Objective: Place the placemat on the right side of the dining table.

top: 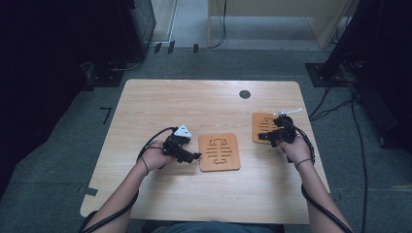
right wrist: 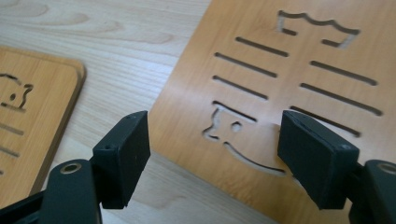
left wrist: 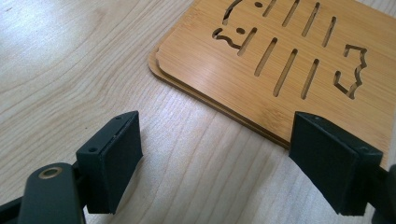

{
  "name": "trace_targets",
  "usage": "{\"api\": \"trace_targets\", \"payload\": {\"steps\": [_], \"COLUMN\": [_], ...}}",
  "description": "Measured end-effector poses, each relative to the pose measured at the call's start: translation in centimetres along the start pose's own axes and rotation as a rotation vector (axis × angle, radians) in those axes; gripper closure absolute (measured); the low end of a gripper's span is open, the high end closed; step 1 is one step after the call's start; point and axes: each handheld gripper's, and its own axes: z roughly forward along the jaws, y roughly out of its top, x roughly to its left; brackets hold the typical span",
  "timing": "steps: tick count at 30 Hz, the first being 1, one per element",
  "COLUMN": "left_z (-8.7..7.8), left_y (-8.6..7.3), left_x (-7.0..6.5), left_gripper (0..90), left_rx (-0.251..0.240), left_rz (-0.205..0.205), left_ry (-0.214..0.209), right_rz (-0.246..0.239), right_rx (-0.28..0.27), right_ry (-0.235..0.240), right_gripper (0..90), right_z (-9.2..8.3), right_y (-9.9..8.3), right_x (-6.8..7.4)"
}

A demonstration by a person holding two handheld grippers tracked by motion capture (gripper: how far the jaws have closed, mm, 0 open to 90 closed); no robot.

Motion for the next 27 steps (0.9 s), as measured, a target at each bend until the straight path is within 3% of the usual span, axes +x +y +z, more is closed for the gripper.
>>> {"api": "trace_targets", "payload": {"steps": [27], "left_z": [-0.2], "left_y": [-0.3], "left_x": [0.3], "left_gripper": [16.4], "left_rx": [0.011], "left_rz": [-0.013], "left_ry": [0.005], "right_rz": [-0.111], "right_rx": [0.026], "right_ry": [0.046], "right_gripper": [25.7], "right_z": [1.2], "right_y": [-0.6], "right_x": [4.0]}}
